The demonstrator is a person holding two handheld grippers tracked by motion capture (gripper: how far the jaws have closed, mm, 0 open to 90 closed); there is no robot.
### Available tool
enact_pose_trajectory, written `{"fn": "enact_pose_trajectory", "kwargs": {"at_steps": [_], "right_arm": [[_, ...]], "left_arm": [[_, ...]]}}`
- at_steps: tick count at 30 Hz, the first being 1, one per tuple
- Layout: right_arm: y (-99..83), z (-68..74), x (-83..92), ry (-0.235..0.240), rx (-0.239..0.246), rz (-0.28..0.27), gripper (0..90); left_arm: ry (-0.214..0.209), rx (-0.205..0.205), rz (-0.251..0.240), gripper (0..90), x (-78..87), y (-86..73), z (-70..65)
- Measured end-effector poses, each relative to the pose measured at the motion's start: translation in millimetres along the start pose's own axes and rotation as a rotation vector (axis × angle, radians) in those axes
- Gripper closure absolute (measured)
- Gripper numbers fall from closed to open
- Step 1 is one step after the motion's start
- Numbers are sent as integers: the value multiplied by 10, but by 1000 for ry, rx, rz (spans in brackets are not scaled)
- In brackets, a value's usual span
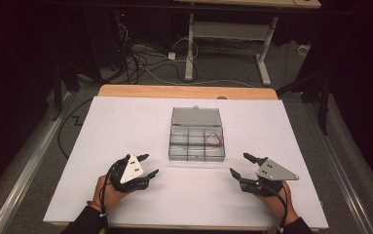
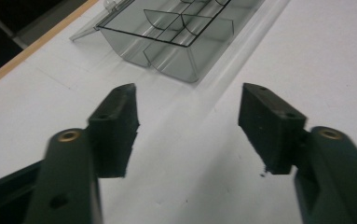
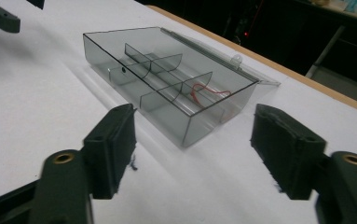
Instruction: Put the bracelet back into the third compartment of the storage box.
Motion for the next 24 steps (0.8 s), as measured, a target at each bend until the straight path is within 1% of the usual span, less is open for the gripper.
{"fn": "enact_pose_trajectory", "kwargs": {"at_steps": [2,3,4,5,6,7,8,9,11,13,15,17,22,24], "right_arm": [[-5,3,-1,3,-1,3,389],[-7,9,-3,9,0,7,419],[-9,12,-4,10,0,11,450],[-12,20,-8,17,1,15,492],[-17,32,-11,27,7,23,524],[-23,44,-14,32,14,29,563],[-31,52,-16,30,23,37,607],[-37,60,-22,32,27,43,656],[-56,67,-44,37,32,66,751],[-81,80,-71,48,36,88,830],[-104,88,-88,48,53,107,896],[-115,92,-93,57,57,116,900],[-148,50,-111,44,50,134,900],[-156,49,-115,51,46,137,900]], "left_arm": [[0,6,9,484,28,-16,-3],[-10,12,13,534,32,-23,-14],[-24,13,21,563,38,-34,-35],[-28,10,27,576,49,-43,-46],[-45,11,23,639,62,-46,-61],[-56,13,24,668,70,-51,-71],[-56,10,32,691,75,-65,-71],[-62,13,39,751,75,-78,-72],[-70,26,48,818,72,-99,-73],[-86,20,59,877,68,-116,-86],[-96,23,62,877,55,-120,-88],[-98,19,67,878,44,-124,-91],[-100,26,62,877,38,-134,-82],[-105,23,67,877,28,-143,-93]]}}
Point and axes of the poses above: each handheld gripper's, and its own axes: x roughly backward along the jaws, y roughly out of its top, z roughly to its left, the point moved 9 cm from there along -x, roughly forward along the jaws, and after that the axes turned 10 degrees about -x, right-handed, at the moved point
